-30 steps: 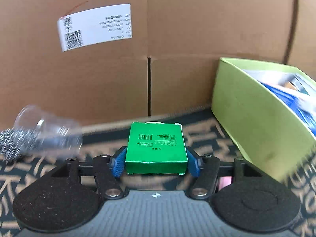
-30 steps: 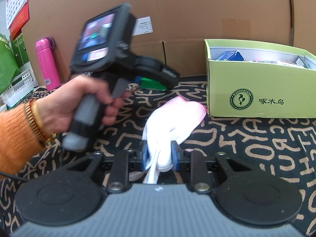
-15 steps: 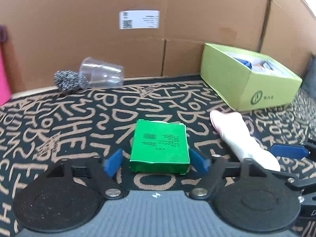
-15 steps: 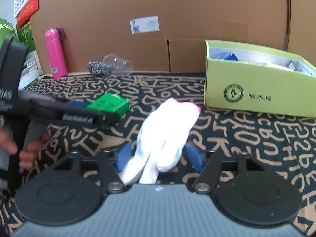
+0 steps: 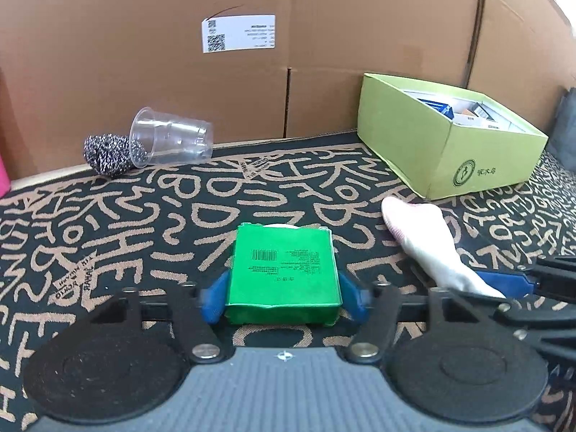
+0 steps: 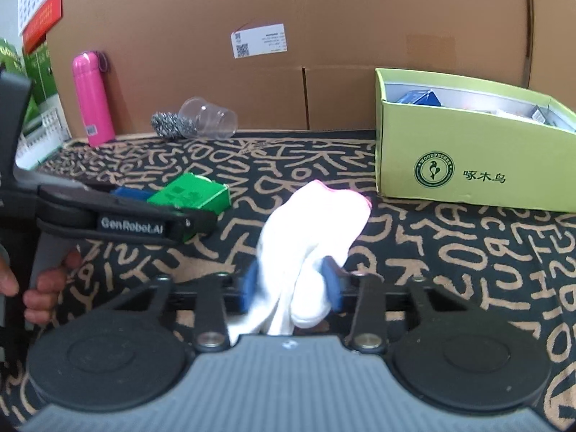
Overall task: Organize objects
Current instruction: 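Carry the green box and white glove into the shoebox and release them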
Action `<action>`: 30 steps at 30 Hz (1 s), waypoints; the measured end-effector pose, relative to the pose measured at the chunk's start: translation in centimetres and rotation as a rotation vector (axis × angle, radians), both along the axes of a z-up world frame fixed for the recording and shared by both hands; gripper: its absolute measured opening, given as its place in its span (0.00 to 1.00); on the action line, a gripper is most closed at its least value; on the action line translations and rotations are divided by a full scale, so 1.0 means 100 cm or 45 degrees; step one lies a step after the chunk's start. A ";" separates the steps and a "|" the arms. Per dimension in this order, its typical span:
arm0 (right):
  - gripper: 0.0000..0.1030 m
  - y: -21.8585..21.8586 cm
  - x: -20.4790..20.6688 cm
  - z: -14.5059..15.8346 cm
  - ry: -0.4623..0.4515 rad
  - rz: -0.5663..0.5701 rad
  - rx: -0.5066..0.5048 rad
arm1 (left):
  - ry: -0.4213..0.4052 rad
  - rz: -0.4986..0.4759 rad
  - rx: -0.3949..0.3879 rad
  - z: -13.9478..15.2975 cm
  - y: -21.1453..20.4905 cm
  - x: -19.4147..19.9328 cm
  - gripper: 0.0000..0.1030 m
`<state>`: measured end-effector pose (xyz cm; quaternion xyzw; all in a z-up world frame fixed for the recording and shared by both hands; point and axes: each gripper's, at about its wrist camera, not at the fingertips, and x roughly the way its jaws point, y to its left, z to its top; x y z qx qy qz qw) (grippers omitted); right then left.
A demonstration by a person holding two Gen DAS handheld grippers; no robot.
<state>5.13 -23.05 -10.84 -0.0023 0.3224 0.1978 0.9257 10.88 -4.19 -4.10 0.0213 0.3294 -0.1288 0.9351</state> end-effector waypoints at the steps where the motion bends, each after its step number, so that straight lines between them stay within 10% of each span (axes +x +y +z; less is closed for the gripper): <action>1: 0.24 -0.002 -0.001 0.001 -0.001 0.003 0.015 | 0.010 -0.008 -0.011 0.001 0.001 0.000 0.63; 13: 0.16 -0.054 -0.018 0.066 -0.255 -0.052 0.185 | -0.112 -0.175 -0.187 0.060 -0.032 -0.007 0.62; 21: 0.16 -0.097 0.020 0.110 -0.416 -0.153 -0.038 | -0.251 -0.280 -0.246 0.111 -0.098 0.016 0.63; 30: 0.16 -0.135 0.107 0.100 -0.392 -0.239 -0.177 | -0.169 -0.233 -0.303 0.104 -0.167 0.095 0.62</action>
